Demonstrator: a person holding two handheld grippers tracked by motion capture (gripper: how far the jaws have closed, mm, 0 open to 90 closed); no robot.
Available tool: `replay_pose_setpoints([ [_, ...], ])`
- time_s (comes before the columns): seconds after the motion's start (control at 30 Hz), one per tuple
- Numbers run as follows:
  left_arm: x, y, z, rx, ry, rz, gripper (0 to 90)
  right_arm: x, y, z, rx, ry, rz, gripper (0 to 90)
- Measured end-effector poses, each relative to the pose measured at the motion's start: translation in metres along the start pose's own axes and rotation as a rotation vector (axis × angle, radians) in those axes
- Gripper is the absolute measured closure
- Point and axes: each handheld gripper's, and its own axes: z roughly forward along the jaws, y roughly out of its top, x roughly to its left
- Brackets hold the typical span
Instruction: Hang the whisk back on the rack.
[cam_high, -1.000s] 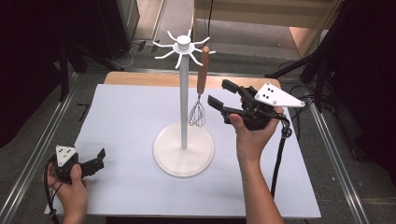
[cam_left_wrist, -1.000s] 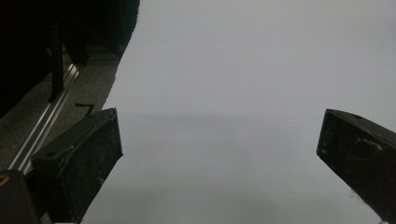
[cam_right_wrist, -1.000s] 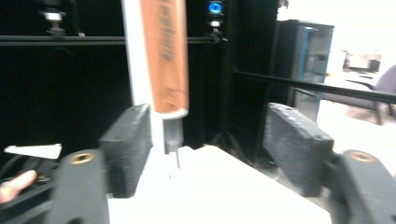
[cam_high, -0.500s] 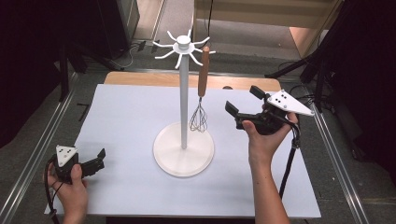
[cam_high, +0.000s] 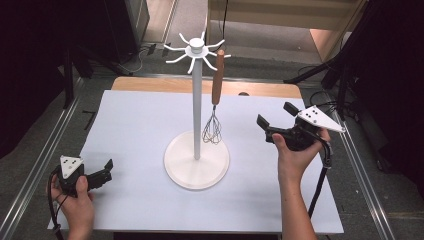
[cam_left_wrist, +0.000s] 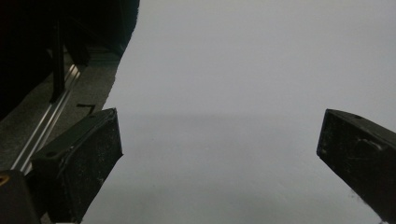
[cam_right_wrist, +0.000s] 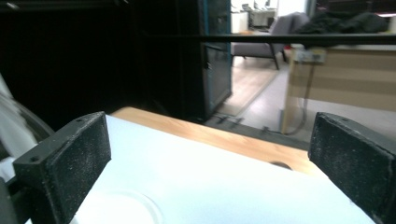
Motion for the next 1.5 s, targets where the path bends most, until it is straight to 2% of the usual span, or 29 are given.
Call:
replay_pose_setpoints([
  [0.2, 0.0, 0.0, 0.0, 0.001, -0.001, 0.0, 0.4, -0.01, -0.013, -0.004, 0.029, -0.057, 0.0, 0.0],
  [0.27, 0.0, 0.0, 0.0, 0.001, 0.0, 0.0, 0.5, -0.017, -0.022, -0.006, 0.048, -0.091, -0.005, 0.0],
  [0.63, -0.001, 0.0, 0.0, 0.0, 0.001, 0.004, 0.4, -0.034, -0.048, -0.017, 0.089, -0.135, 0.017, 0.0],
  [0.9, -0.001, 0.0, 0.0, -0.001, 0.002, 0.004, 0.4, -0.048, -0.07, -0.027, 0.126, -0.195, 0.034, 0.0],
  [1.5, -0.001, 0.0, 0.0, 0.0, 0.004, 0.008, 0.4, -0.073, -0.107, -0.05, 0.173, -0.282, 0.083, 0.0],
])
